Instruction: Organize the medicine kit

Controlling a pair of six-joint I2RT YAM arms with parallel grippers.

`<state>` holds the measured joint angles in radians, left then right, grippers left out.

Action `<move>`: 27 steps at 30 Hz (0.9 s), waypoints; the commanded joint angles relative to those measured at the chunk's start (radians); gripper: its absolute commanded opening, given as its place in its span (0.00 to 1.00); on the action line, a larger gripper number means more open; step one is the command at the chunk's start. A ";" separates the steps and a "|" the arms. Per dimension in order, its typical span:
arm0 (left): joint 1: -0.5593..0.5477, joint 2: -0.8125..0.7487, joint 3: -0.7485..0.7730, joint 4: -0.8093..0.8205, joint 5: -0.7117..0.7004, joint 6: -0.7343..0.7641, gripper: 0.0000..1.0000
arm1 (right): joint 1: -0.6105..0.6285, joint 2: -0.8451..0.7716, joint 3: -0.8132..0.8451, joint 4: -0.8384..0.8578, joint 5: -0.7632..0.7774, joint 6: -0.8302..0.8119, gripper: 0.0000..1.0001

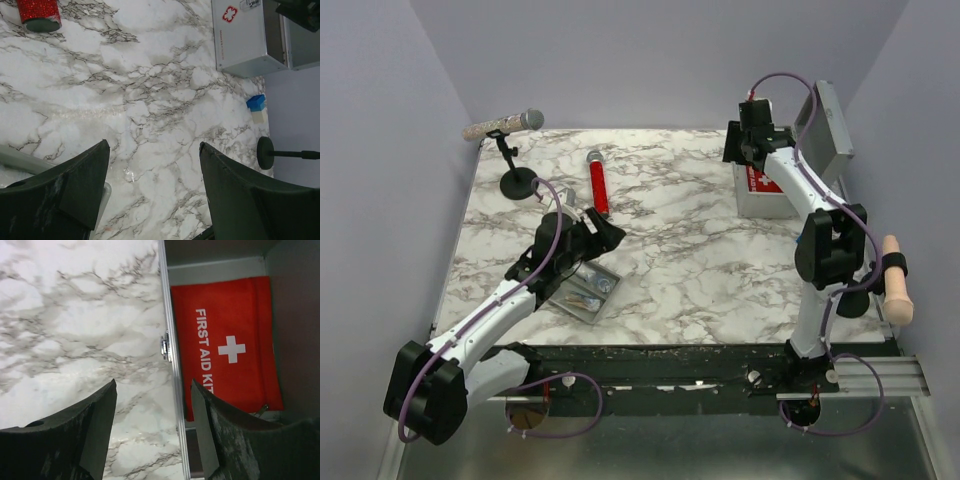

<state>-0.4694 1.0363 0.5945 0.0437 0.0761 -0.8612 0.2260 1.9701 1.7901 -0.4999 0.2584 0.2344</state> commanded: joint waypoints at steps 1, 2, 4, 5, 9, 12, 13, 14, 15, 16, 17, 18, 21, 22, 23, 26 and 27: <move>-0.011 -0.010 0.027 -0.011 0.014 0.007 0.81 | -0.017 0.068 0.046 -0.058 0.094 -0.035 0.69; -0.012 -0.007 0.027 -0.010 0.014 0.008 0.81 | -0.016 0.082 0.045 -0.060 0.099 -0.040 0.69; -0.014 -0.002 0.031 -0.013 0.013 0.013 0.81 | -0.016 0.104 0.048 -0.068 0.104 -0.035 0.69; -0.014 -0.001 0.033 -0.021 0.011 0.014 0.81 | -0.016 0.111 0.043 -0.068 0.093 -0.037 0.69; -0.014 -0.033 0.044 -0.066 -0.030 0.019 0.80 | -0.008 0.110 -0.003 -0.045 0.062 -0.038 0.66; -0.014 -0.082 0.053 -0.088 -0.068 0.039 0.80 | 0.004 0.092 -0.053 -0.009 0.027 -0.055 0.59; -0.012 -0.096 0.059 -0.096 -0.068 0.045 0.80 | 0.009 0.085 -0.067 -0.002 0.016 -0.056 0.56; -0.014 -0.108 0.068 -0.103 -0.096 0.051 0.80 | 0.013 0.078 -0.077 0.001 0.006 -0.060 0.52; -0.014 -0.120 0.073 -0.113 -0.102 0.057 0.80 | 0.018 0.073 -0.089 0.007 -0.007 -0.061 0.47; -0.014 -0.128 0.080 -0.119 -0.107 0.063 0.80 | 0.022 0.069 -0.098 0.011 -0.011 -0.064 0.43; -0.014 -0.137 0.085 -0.129 -0.111 0.070 0.80 | 0.027 0.065 -0.103 0.012 -0.019 -0.063 0.36; -0.014 -0.143 0.093 -0.140 -0.117 0.076 0.80 | 0.030 0.064 -0.107 0.011 -0.030 -0.064 0.32; -0.014 -0.162 0.103 -0.168 -0.131 0.086 0.80 | 0.045 0.047 -0.135 0.008 -0.041 -0.063 0.22; -0.014 -0.170 0.105 -0.177 -0.134 0.087 0.80 | 0.053 0.038 -0.144 0.008 -0.045 -0.066 0.19; -0.014 -0.174 0.103 -0.192 -0.144 0.088 0.80 | 0.061 0.027 -0.158 0.008 -0.047 -0.066 0.16; -0.014 -0.194 0.105 -0.275 -0.225 0.073 0.81 | 0.101 -0.032 -0.219 0.029 -0.059 -0.070 0.09; -0.014 -0.202 0.106 -0.316 -0.260 0.064 0.82 | 0.114 -0.055 -0.242 0.037 -0.062 -0.070 0.08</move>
<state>-0.4801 0.8639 0.6807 -0.1192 -0.0525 -0.7937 0.2756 2.0182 1.6119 -0.4847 0.2459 0.1837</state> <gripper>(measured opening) 0.802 0.115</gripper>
